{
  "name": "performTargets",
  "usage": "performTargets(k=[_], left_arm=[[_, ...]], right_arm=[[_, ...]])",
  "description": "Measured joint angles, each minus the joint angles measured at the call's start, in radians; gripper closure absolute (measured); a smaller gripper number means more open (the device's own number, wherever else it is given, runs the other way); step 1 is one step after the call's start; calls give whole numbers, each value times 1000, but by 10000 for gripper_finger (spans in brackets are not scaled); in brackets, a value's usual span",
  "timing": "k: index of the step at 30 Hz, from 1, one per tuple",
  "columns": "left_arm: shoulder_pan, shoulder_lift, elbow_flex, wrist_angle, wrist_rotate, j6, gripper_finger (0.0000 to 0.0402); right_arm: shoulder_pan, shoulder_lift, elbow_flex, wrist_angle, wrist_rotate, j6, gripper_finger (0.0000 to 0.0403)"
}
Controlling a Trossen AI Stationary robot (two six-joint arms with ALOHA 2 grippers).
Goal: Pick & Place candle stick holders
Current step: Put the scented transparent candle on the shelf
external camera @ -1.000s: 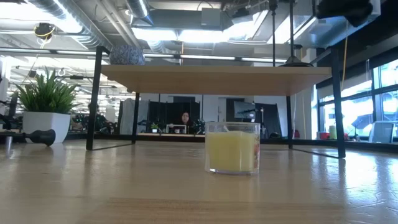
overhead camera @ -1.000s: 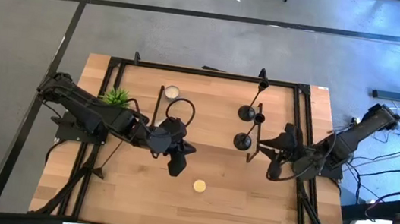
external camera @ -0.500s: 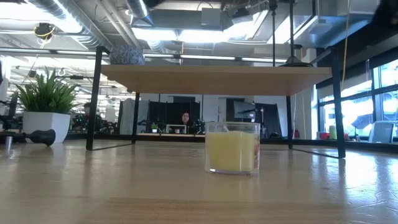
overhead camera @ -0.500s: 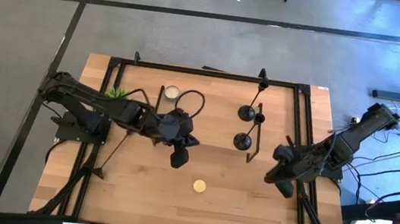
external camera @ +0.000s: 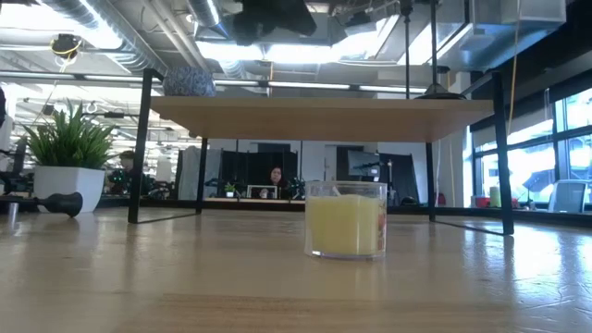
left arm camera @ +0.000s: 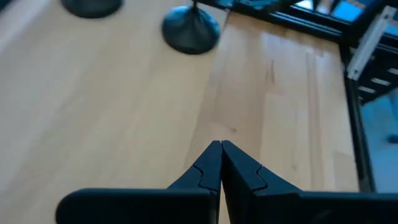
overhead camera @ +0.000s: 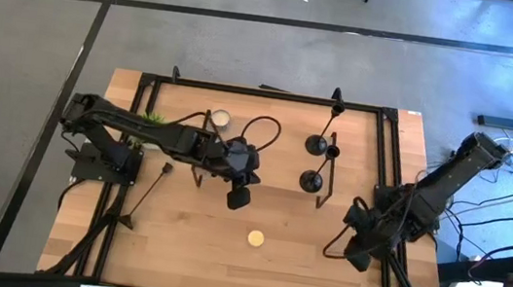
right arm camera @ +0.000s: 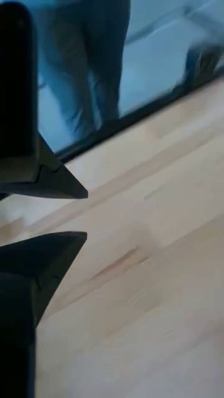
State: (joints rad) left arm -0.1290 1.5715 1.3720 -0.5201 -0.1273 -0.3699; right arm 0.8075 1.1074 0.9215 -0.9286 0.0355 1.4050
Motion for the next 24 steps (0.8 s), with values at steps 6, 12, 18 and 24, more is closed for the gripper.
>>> performTargets(k=[6,12,18,24], left_arm=[[32,67,0,2,45,64,399],[44,133,0,74,25,112,399],[67,139,2,223,-4,131,400],[95,133,76,228,-38,146,400]], right_arm=[[54,85,0,-136,-45,96,324],[89,97,0,-167,3,53,373],[108,97,0,-238,64,-4,399],[112,97,0,-259,93,-82,401]])
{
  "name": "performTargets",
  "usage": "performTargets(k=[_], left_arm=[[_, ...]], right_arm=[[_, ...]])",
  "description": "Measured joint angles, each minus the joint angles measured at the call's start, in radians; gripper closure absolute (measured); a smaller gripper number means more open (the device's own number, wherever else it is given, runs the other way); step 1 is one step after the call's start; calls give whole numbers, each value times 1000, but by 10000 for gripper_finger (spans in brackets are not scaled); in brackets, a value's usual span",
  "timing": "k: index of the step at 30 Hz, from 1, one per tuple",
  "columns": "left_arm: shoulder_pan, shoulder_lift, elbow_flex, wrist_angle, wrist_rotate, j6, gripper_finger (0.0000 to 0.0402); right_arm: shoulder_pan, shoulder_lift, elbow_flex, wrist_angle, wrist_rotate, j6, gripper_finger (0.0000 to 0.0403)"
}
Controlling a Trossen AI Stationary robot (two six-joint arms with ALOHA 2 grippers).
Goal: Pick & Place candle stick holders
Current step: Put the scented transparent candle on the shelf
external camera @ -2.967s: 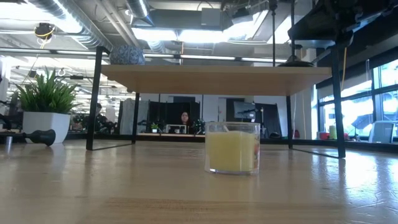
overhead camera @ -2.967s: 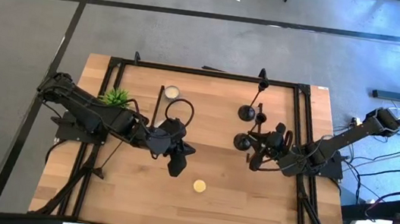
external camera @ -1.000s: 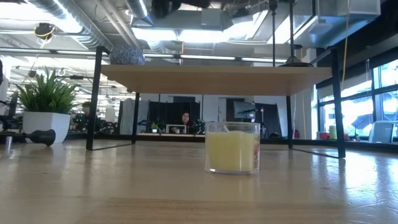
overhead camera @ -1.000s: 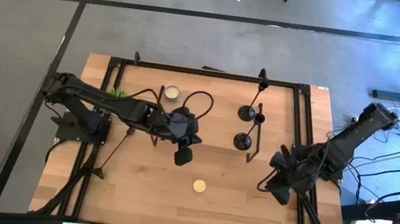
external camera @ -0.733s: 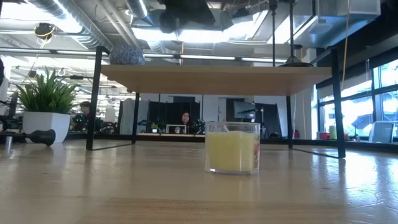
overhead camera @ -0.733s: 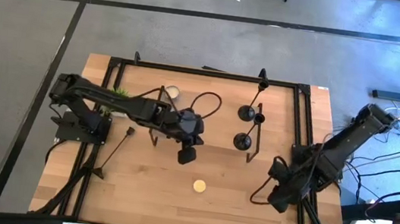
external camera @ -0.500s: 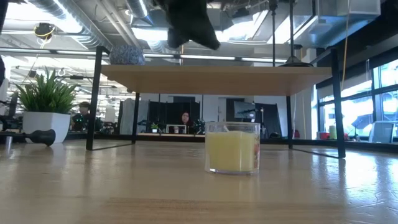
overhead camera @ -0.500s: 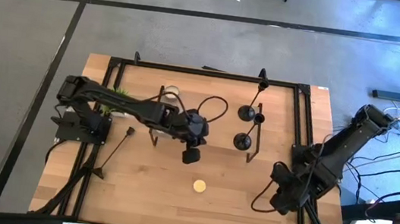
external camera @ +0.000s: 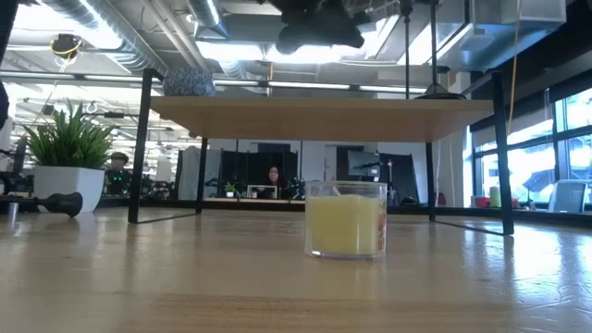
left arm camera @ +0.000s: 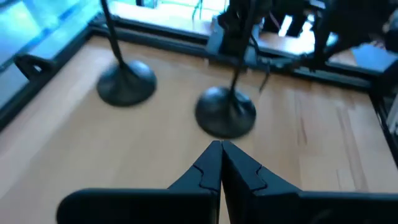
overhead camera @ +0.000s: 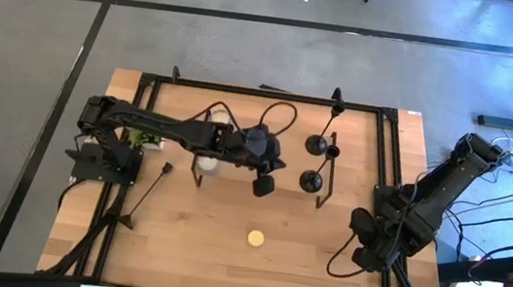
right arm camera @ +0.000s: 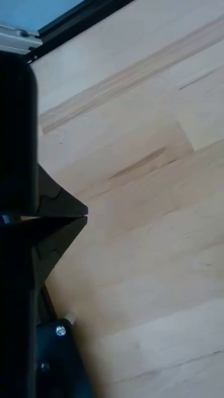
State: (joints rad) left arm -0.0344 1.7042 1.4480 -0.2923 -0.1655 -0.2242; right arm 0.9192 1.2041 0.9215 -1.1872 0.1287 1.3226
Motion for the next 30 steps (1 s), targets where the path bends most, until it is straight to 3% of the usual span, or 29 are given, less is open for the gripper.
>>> performTargets(k=[6,13,22,30], left_arm=[[12,0,102,-136,44,46,400],[-18,-4,240,-472,252,28,399],[-120,-6,376,-913,427,-149,400],[-202,-4,387,-943,489,-273,400]], right_arm=[[0,0,0,2,-6,-10,401],[0,0,0,64,-6,-44,402],[-1,0,0,73,26,-101,402],[-2,0,0,72,63,-96,403]])
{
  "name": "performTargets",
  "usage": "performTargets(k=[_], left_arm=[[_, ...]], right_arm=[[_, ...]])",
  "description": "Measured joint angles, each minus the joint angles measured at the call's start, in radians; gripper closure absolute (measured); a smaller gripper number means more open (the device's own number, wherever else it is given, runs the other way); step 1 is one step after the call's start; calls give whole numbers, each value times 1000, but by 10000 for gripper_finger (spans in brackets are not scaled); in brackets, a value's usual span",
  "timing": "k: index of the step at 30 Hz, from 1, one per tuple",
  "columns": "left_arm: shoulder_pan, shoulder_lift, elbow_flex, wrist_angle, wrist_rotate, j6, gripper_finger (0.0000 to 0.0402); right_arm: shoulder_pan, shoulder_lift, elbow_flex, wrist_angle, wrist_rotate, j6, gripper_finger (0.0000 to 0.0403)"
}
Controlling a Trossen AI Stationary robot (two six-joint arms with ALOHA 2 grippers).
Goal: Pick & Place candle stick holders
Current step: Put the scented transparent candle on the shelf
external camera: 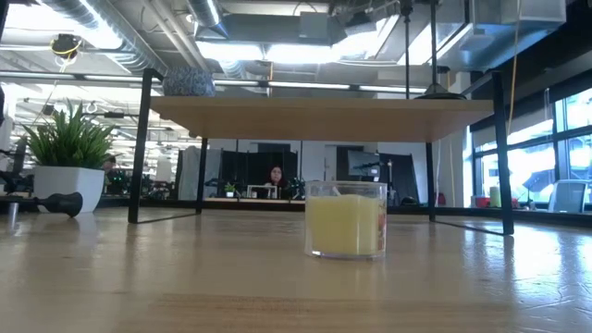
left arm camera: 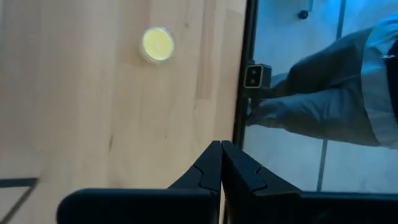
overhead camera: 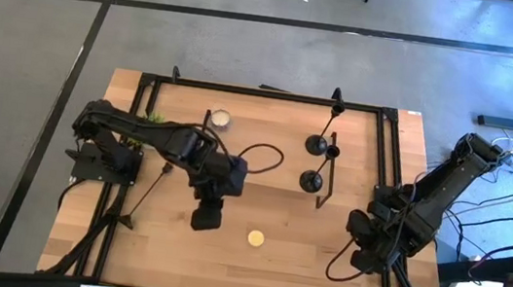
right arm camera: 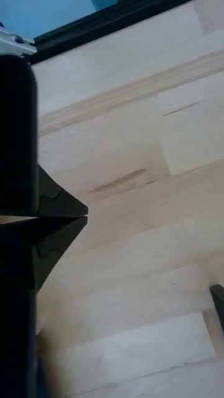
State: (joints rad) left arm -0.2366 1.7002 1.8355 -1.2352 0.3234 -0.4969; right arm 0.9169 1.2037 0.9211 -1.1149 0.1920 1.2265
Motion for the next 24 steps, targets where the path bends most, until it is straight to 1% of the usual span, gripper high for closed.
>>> performTargets(k=[8,10,18,21,24], left_arm=[[-56,6,-31,26,-9,-74,397],[-77,6,-31,35,-33,-83,399],[-156,6,-32,56,-250,-162,396],[-182,12,-32,60,-322,-186,396],[-194,32,-32,61,-403,-245,395]], right_arm=[[0,0,0,58,16,23,401],[0,0,0,72,18,23,401],[0,0,0,172,18,99,399],[0,0,0,217,36,122,399],[0,0,0,238,44,172,399]])
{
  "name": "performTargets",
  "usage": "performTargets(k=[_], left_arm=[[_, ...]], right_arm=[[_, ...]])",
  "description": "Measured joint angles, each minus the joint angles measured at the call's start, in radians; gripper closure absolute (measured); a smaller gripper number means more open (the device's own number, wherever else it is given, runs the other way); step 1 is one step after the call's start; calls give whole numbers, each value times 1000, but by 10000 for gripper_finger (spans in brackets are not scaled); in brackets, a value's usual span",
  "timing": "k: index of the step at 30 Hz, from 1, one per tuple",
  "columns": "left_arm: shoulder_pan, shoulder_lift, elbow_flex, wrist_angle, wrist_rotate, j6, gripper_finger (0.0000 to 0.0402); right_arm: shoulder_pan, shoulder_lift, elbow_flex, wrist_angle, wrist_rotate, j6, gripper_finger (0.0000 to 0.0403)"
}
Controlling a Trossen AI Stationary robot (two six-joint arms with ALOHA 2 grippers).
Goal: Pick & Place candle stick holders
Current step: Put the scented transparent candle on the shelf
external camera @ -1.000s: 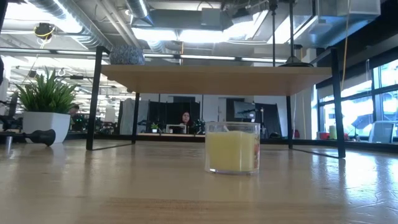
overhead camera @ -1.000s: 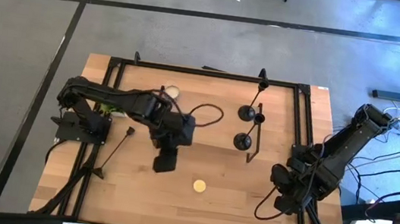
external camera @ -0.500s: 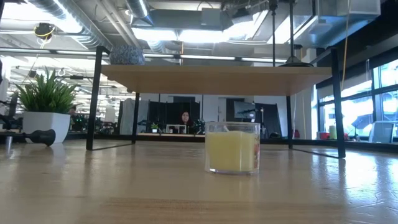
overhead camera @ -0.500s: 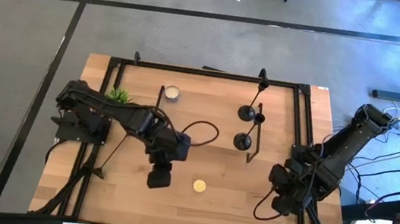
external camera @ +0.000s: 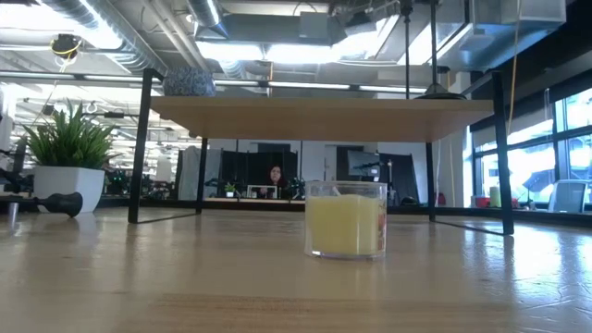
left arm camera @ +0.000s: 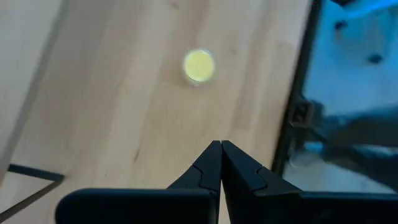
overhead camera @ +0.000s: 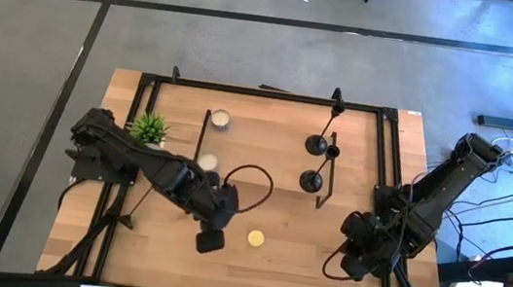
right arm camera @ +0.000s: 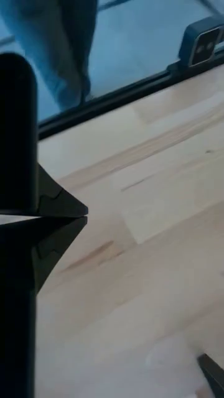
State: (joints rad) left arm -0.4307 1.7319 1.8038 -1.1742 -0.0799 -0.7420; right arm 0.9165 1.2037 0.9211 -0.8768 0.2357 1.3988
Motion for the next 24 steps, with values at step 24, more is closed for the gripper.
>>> performTargets(k=[24], left_arm=[[-50,263,32,293,-96,-41,338]], right_arm=[[80,58,0,28,-168,17,388]])
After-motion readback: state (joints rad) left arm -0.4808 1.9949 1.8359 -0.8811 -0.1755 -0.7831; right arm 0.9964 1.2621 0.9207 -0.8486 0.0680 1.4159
